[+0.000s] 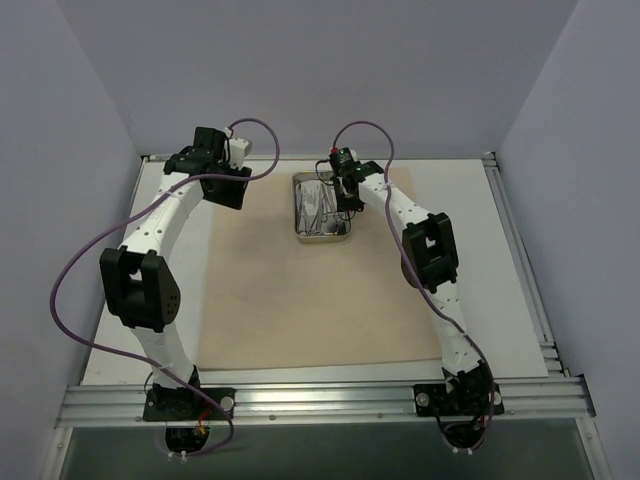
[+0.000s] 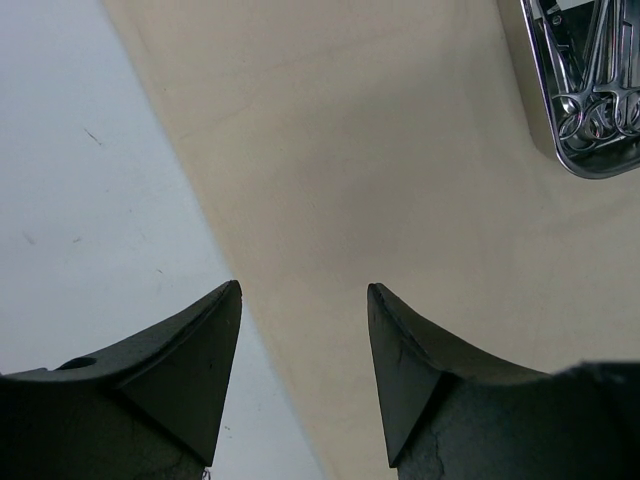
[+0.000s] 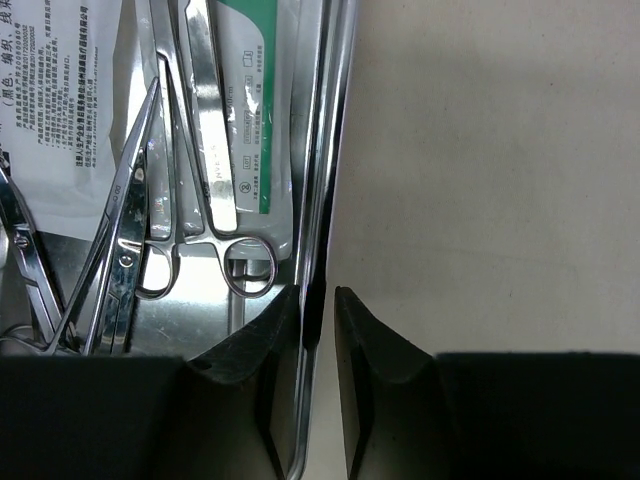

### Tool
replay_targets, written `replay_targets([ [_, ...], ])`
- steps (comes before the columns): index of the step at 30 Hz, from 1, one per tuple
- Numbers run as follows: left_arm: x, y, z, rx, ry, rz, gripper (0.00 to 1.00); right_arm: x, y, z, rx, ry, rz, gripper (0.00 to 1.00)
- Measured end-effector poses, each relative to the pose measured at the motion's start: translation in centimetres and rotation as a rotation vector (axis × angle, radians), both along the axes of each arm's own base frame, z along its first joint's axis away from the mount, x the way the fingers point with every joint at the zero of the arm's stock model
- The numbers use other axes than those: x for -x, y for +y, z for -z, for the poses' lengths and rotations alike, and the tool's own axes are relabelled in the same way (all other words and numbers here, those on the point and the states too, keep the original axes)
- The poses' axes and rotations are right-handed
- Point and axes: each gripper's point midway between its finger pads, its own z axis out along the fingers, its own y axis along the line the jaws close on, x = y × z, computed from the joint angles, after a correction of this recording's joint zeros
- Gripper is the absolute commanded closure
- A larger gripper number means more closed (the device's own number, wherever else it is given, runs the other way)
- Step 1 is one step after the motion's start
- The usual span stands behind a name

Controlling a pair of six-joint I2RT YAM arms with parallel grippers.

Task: Open and lay out the surgical kit
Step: Move the container from the surgical kit.

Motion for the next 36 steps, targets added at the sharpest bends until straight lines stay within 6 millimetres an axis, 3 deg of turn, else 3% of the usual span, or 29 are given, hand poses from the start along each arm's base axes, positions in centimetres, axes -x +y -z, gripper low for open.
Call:
replay_targets([
  [6,-0.3,-0.1,0.9,0.006,0.013,-0.017,0.37,-0.2,0.0,0.0,-0.015,0.001,0.003,1.00],
  [16,-0.7,-0.7,4.2,0.040,0.088,-0.074,0.37,0.3,1.4,0.2,-0.106,-0.013,0.037,1.00],
  [27,-2.5,-3.2,8.7,0.088,0.159,-0.123,0.36,1.7,5.7,0.3,-0.228,-0.006,0.135,1.00],
  [36,-3.8,-5.3,8.6,0.141,0.131,-0.124,0.38,3.0,9.4,0.2,-0.325,0.008,0.110,0.96],
])
